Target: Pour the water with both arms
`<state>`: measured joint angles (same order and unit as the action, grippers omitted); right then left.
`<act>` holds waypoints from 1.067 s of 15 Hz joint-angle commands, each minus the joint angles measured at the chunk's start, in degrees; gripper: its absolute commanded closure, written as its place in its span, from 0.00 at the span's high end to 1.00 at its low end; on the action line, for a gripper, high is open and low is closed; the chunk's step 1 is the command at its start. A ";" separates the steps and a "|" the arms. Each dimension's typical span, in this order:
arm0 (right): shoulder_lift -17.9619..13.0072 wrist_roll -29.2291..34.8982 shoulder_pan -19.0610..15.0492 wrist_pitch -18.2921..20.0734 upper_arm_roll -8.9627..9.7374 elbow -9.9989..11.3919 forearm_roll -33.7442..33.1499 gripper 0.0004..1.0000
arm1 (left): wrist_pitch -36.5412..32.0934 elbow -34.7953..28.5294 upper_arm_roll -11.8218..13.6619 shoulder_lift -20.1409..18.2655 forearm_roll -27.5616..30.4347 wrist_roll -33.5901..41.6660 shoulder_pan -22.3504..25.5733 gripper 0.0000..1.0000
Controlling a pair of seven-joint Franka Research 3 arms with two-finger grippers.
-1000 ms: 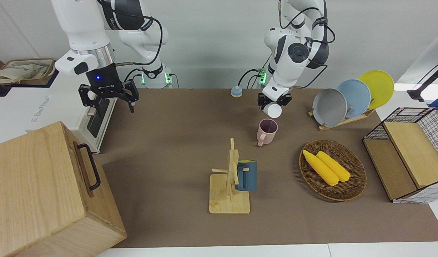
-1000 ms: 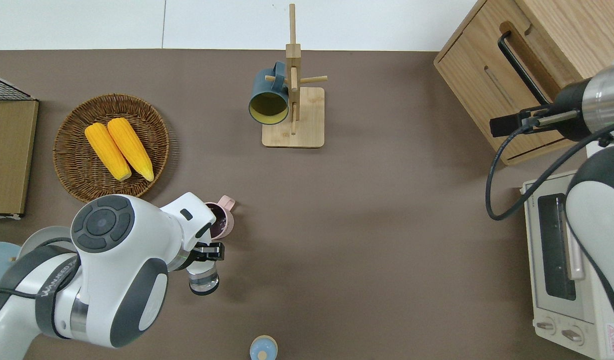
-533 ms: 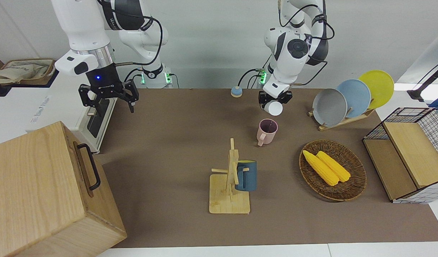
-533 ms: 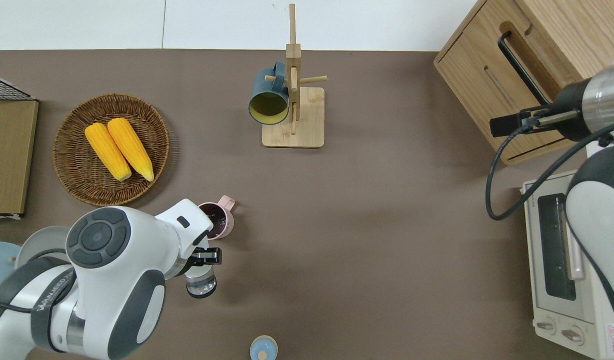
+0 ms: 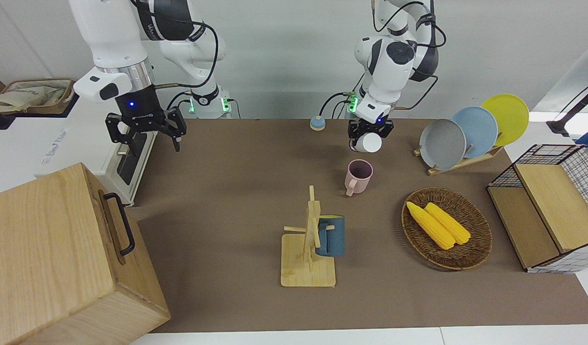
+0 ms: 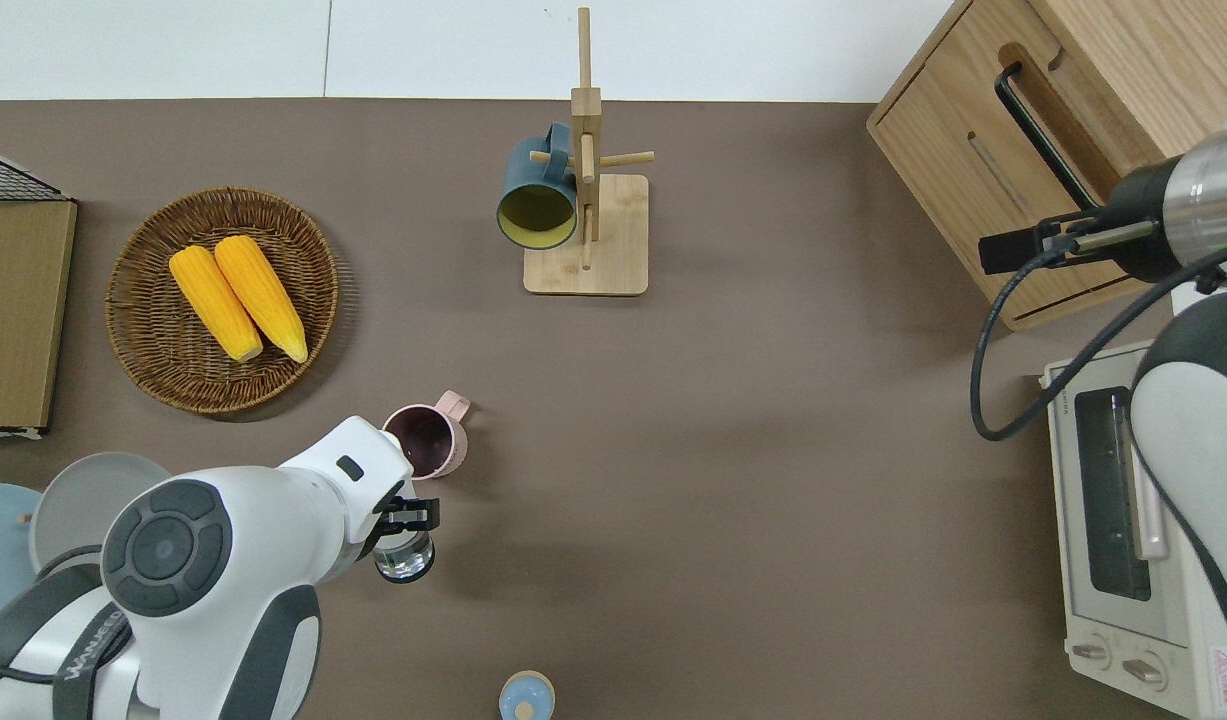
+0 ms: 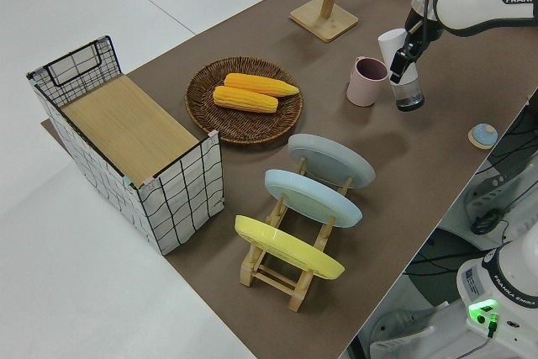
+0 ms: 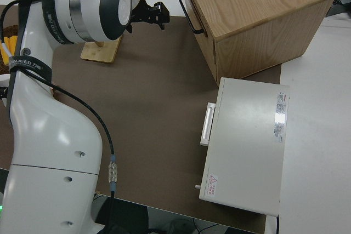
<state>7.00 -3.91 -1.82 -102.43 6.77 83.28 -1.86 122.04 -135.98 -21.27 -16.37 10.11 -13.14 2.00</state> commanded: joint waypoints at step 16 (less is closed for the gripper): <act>-0.41 -0.57 -0.81 -0.23 0.44 0.13 0.81 0.99 | 9.34 5.71 16.17 -1.74 -4.84 5.23 0.99 0.00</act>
<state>7.00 -3.91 -1.82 -102.43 6.77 83.27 -1.86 127.92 -133.81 -6.98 -17.32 6.88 -7.87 2.77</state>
